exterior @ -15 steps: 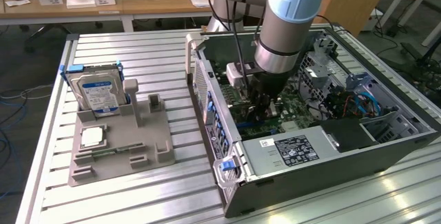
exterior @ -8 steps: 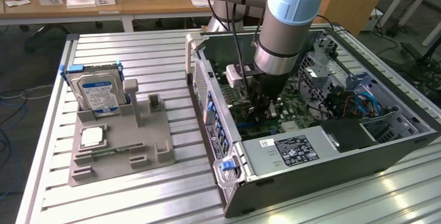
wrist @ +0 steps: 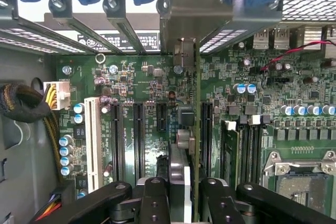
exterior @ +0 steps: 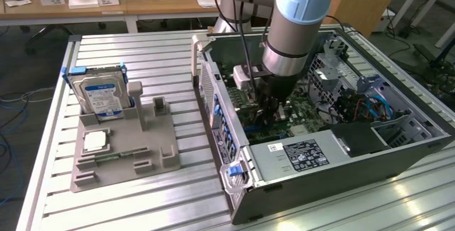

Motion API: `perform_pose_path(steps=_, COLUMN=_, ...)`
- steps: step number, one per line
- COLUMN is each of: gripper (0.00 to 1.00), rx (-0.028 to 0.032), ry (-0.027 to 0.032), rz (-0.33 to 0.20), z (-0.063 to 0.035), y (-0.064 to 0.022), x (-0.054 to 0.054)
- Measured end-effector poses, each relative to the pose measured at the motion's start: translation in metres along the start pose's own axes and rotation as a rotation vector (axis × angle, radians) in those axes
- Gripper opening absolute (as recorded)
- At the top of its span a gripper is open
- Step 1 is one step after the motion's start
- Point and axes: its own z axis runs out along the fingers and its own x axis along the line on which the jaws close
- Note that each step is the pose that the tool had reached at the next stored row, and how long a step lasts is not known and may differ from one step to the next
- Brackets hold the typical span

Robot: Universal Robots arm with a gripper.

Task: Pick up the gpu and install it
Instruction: 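Insert the gpu into the slot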

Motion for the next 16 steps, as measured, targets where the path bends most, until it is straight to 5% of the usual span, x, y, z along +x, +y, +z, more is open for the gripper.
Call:
perform_pose_path(steps=7, gripper=0.28, rx=0.0089, ry=-0.0004, rz=0.0, z=-0.0009, y=-0.0001, x=-0.0002)
perform_pose_path(steps=16, gripper=0.28, rx=0.0091, ry=-0.0003, rz=-0.001, z=0.0009, y=0.0009, x=-0.0005)
